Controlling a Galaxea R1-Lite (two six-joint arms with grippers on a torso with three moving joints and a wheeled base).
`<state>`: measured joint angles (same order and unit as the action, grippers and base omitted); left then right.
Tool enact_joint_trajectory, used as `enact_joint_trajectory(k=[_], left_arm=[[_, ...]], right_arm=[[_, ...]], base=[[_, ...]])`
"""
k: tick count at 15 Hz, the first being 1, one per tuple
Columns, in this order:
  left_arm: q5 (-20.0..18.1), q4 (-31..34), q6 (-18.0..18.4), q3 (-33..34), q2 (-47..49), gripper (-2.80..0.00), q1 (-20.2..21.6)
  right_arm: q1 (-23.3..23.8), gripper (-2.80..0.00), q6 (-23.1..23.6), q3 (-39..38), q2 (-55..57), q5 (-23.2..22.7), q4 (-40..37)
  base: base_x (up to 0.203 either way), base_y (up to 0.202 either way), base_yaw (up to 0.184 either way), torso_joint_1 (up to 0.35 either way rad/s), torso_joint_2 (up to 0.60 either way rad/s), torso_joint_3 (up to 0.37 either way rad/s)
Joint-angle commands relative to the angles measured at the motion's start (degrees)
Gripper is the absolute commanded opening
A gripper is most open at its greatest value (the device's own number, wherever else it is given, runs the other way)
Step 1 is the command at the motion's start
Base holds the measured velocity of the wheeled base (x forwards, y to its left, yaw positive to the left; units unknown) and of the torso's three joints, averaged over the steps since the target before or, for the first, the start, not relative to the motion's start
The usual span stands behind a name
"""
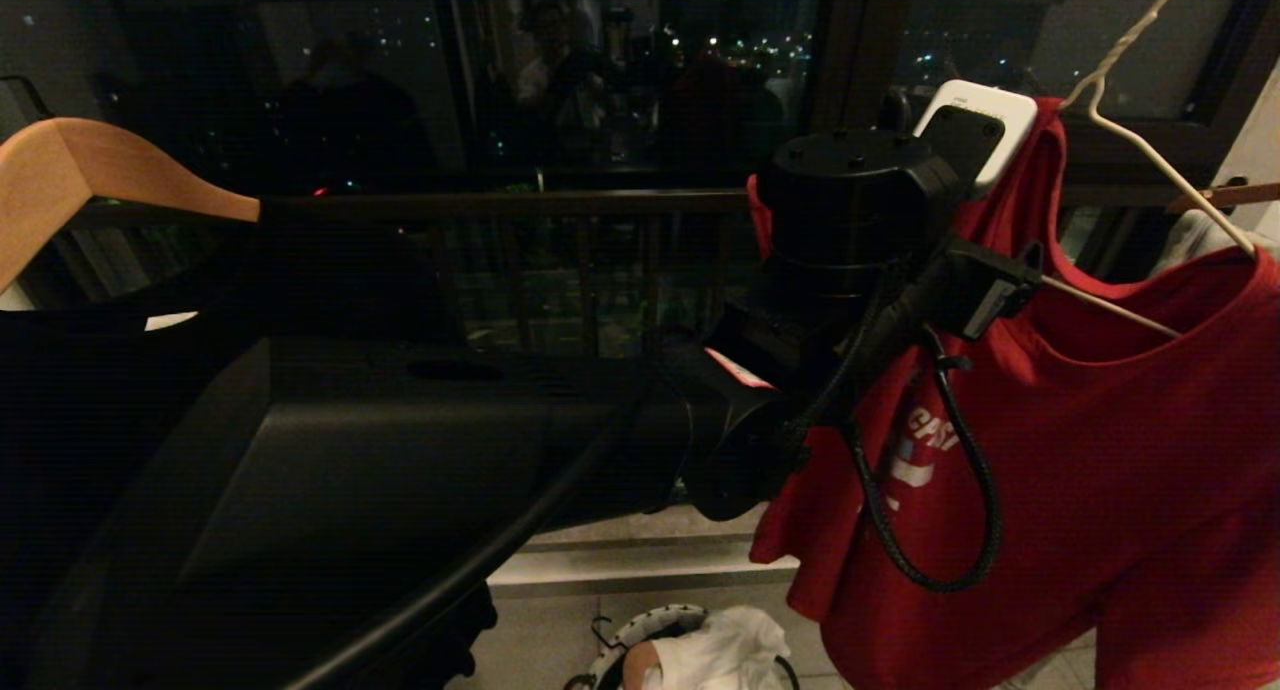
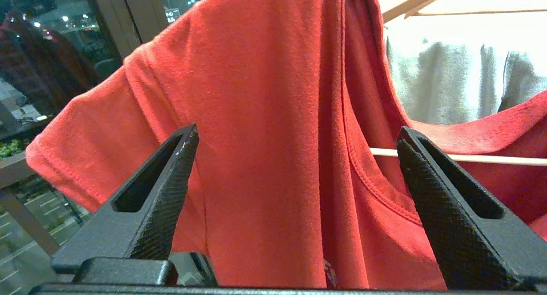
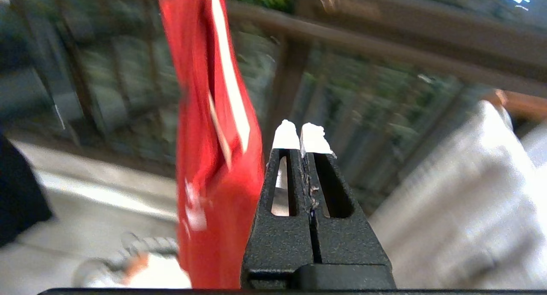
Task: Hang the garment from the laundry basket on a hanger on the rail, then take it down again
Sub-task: Take the clothes off the clothes rack
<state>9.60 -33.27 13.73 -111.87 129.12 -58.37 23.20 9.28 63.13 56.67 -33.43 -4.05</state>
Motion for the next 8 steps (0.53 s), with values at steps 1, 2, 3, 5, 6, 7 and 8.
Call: enact_joint_trajectory(k=[1,2,3,5,6,7,8], left_arm=[[0.1,-0.2,0.1,0.0,0.3,0.00,0.1],[0.2,-0.3,0.1,0.0,0.3,0.00,0.1],[0.2,-0.3,0.1,0.0,0.3,0.00,0.2],[0.2,-0.7,0.1,0.0,0.3,0.00,0.4],[0.2,-0.7,0.1,0.0,0.3,0.00,0.7],[0.2,-0.7,0.1,0.0,0.3,0.00,0.9],[0.2,-0.7,0.1,0.0,0.3,0.00,1.0]], right_arm=[[-0.4,-2.80,-4.1,6.1,8.2,-4.0,1.1],[-0.7,-2.80,-5.2,8.2,10.5,-6.0,1.3],[-1.7,-2.80,-5.6,10.0,12.6,-6.8,1.3],[-5.0,-2.80,-6.2,14.3,16.4,-7.2,0.0],[-6.3,-2.80,-6.3,16.2,17.9,-7.2,-0.7],[-7.9,-2.80,-6.3,18.3,19.6,-7.0,-1.2],[-9.1,-2.80,-6.4,19.8,21.1,-6.7,-1.4]], base=[[0.000,0.000,0.000,0.000,0.00,0.000],[0.000,0.000,0.000,0.000,0.00,0.000],[0.000,0.000,0.000,0.000,0.00,0.000],[0.000,0.000,0.000,0.000,0.00,0.000],[0.000,0.000,0.000,0.000,0.00,0.000],[0.000,0.000,0.000,0.000,0.00,0.000],[0.000,0.000,0.000,0.000,0.00,0.000]])
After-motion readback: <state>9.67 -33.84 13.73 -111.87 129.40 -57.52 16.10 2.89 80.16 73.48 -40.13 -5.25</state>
